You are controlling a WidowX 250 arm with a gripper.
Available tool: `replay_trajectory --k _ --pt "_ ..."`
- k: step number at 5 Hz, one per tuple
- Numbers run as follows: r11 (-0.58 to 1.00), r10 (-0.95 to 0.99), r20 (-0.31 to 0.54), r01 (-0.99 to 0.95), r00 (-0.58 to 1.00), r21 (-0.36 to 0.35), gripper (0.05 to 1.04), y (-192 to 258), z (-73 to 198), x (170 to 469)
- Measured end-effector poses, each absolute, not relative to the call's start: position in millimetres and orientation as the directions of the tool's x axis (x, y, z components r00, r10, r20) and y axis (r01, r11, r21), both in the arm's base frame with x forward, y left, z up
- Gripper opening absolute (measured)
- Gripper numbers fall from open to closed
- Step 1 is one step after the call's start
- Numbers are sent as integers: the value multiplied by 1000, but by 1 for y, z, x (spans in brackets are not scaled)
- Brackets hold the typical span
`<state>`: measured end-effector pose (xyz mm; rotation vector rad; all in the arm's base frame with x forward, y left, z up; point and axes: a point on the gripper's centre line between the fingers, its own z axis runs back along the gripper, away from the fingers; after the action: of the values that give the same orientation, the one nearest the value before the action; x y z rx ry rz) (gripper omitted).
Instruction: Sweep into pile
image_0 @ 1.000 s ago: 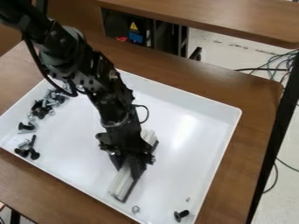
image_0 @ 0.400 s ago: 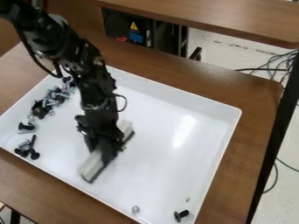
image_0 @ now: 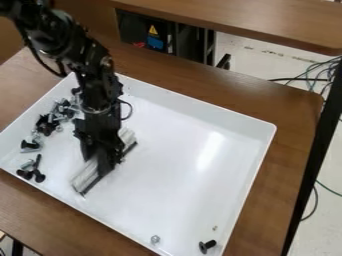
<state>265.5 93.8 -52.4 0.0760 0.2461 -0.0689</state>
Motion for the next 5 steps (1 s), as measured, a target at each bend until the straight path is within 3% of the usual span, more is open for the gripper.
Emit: replay_trajectory --k 3,5 --pt "995 -2 -242 27 970 100 349 149 -52 266" --pt "984 -70 -298 115 952 136 349 173 -50 285"
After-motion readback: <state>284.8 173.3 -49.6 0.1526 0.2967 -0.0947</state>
